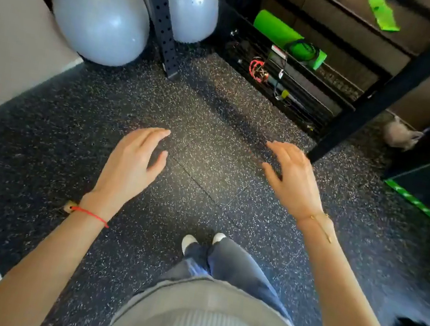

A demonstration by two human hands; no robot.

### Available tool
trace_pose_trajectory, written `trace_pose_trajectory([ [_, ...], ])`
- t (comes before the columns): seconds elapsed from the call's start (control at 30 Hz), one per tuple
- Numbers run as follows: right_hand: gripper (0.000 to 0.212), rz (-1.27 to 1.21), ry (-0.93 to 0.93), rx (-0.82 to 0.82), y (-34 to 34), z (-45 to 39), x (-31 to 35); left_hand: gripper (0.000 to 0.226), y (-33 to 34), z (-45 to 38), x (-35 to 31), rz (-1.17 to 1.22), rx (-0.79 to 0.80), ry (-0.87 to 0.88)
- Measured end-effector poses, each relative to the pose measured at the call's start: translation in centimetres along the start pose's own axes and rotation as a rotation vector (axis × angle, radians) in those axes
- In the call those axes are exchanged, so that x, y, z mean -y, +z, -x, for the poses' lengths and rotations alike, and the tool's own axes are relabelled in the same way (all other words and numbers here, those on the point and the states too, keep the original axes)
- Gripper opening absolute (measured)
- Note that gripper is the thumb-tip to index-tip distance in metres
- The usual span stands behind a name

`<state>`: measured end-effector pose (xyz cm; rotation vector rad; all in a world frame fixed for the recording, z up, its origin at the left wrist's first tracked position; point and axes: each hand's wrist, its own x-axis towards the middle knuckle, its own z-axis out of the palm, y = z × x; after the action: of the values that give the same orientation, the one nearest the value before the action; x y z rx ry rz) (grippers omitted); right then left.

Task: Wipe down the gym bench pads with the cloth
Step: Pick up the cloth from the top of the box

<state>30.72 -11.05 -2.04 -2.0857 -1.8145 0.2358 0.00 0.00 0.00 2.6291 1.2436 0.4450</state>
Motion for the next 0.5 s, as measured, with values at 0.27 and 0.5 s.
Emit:
trace_pose_trajectory([
  [0.27, 0.044, -0.017, 0.257, -0.096, -1.8, 11.0, -3.6, 0.040, 3.2, 1.1, -6.1, 0.065, 0.131, 0.178],
  [0.5, 0.044, -0.016, 0.436, -0.137, -3.4, 24.0, -6.7, 0.039, 6.6, 4.1, -15.5, 0.105, 0.225, 0.290],
])
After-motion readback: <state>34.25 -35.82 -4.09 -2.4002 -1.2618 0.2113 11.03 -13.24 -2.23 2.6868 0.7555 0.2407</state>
